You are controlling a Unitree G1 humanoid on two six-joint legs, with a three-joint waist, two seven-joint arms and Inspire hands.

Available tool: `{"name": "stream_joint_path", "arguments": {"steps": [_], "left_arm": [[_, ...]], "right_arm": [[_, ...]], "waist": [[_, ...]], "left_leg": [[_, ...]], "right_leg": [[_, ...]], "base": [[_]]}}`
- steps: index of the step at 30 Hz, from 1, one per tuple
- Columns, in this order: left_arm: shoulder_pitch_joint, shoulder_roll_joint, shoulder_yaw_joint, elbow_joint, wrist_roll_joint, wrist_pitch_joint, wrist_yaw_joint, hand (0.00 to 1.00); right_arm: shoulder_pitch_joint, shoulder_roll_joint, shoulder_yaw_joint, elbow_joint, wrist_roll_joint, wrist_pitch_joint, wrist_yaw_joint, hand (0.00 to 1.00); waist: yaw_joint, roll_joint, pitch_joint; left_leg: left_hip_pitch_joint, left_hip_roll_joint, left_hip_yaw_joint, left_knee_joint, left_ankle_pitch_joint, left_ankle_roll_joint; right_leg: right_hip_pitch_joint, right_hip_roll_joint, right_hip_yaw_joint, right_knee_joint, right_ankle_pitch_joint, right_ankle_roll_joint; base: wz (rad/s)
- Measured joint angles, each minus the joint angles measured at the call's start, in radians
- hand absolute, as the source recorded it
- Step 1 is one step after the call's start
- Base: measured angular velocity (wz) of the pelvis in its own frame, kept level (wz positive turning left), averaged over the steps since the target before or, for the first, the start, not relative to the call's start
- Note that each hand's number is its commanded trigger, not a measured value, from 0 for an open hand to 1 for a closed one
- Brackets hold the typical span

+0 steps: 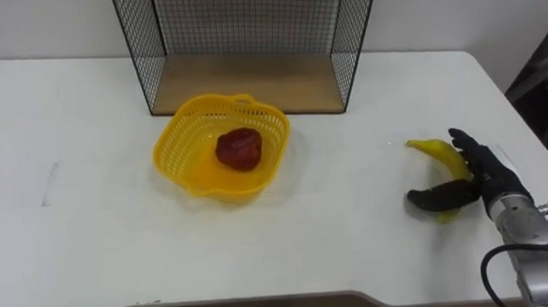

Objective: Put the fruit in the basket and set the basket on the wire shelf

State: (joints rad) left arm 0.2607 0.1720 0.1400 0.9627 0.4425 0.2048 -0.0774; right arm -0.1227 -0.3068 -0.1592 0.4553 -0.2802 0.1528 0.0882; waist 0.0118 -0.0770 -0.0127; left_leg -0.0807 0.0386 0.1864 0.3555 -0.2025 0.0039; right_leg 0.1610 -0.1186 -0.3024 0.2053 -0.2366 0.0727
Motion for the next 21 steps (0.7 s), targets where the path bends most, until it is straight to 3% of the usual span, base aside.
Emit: {"name": "stream_joint_path", "arguments": {"steps": [6,14,15,16,17,21], "left_arm": [[-0.006,0.0,0.0,0.0,0.001,0.0,0.001,0.0],[-0.007,0.0,0.0,0.002,0.0,0.007,0.008,0.0],[-0.007,0.0,0.0,0.002,0.0,0.007,0.011,0.0],[-0.009,0.0,0.0,0.002,0.0,0.007,0.013,0.0],[-0.01,-0.001,0.0,0.002,0.0,0.007,0.018,0.0],[-0.015,-0.001,0.0,0.002,0.0,0.007,0.032,0.0]], "right_arm": [[-0.005,0.0,0.0,0.013,-0.007,0.001,-0.001,0.0],[-0.007,0.0,-0.002,0.063,-0.023,-0.012,-0.008,0.0],[-0.009,0.0,-0.002,0.077,-0.023,-0.018,-0.012,0.51],[-0.009,0.0,-0.002,0.089,-0.026,-0.023,-0.014,0.83],[-0.009,0.0,-0.002,0.099,-0.034,-0.029,-0.014,1.0],[-0.011,0.0,-0.002,0.11,-0.045,-0.031,-0.028,1.0]], "waist": [[0.0,0.002,0.008],[0.006,-0.009,0.0094],[0.007,-0.012,0.0091],[0.01,-0.014,0.0094],[0.013,-0.015,0.0099],[0.022,-0.015,0.01]], "left_leg": [[-0.012,0.0,-0.007,0.011,-0.004,0.006],[-0.01,-0.002,-0.026,0.014,-0.004,0.006],[-0.008,-0.002,-0.027,0.014,-0.004,0.006],[-0.008,-0.001,-0.029,0.015,-0.004,0.005],[-0.008,-0.001,-0.032,0.017,-0.004,0.005],[-0.009,-0.001,-0.033,0.021,-0.007,0.001]], "right_leg": [[-0.001,-0.001,-0.005,0.001,0.001,0.001],[0.01,0.0,-0.029,0.003,0.001,0.002],[0.014,0.001,-0.031,0.003,0.001,0.002],[0.015,0.002,-0.031,0.004,0.001,0.002],[0.015,0.002,-0.03,0.004,0.001,0.002],[0.015,0.002,-0.031,0.007,0.001,0.002]], "base": [[0.02],[0.05],[0.05],[0.0],[0.0],[0.0]]}}
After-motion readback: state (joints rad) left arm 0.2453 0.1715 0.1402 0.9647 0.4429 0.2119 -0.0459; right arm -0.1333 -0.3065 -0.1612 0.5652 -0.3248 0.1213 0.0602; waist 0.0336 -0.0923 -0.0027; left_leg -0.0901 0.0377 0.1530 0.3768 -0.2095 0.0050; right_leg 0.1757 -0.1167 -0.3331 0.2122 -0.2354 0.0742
